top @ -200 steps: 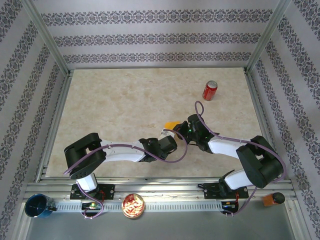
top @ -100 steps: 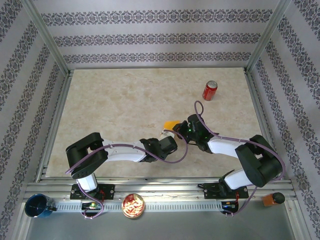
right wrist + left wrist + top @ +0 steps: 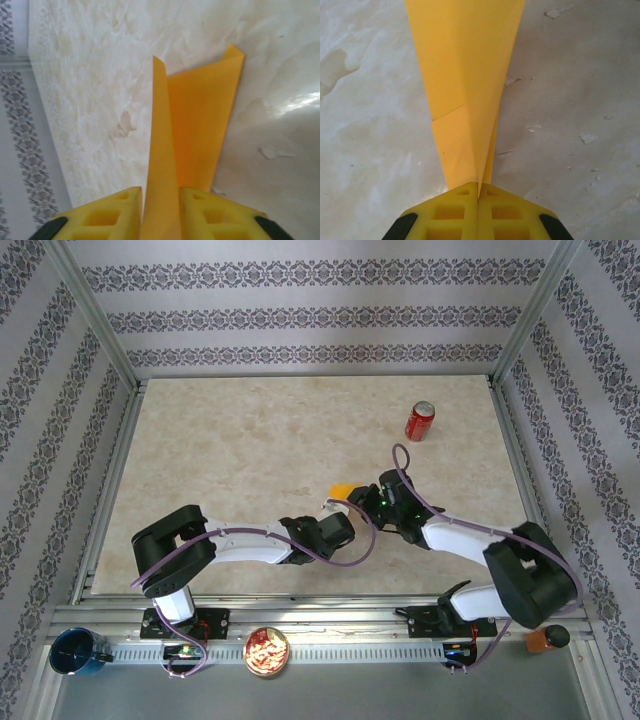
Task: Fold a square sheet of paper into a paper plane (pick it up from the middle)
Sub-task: Fold the wing for the fifth time at the center of the table.
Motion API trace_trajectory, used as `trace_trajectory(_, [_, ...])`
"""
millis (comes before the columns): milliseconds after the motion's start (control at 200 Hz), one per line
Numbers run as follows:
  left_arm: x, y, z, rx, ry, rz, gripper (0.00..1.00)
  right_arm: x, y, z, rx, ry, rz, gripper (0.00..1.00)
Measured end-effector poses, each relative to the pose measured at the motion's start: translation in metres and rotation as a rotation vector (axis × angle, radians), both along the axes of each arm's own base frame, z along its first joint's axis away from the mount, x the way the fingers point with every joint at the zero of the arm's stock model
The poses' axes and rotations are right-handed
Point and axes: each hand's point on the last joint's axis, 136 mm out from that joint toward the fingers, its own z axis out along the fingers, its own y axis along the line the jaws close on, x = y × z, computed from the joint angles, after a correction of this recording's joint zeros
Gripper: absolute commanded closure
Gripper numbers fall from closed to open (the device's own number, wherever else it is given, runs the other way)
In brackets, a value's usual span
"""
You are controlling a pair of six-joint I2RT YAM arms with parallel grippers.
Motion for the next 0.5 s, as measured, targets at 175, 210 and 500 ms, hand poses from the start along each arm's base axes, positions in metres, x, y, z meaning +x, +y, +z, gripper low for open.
trace_trajectory(175, [-0.007, -0.007, -0.004, -0.082, 0.067, -0.013, 1.0, -0.006, -0.031, 0.025, -0.086, -0.084, 0.0, 0.62])
trace_trajectory(210, [-0.008, -0.008, -0.006, -0.109, 0.091, -0.014, 1.0, -0.007, -0.037, 0.031, -0.096, -0.106, -0.003, 0.61])
trace_trajectory(500, [-0.001, -0.01, -0.011, -0.387, 0.285, 0.043, 1.0, -0.026, -0.062, 0.031, -0.142, -0.156, 0.005, 0.59])
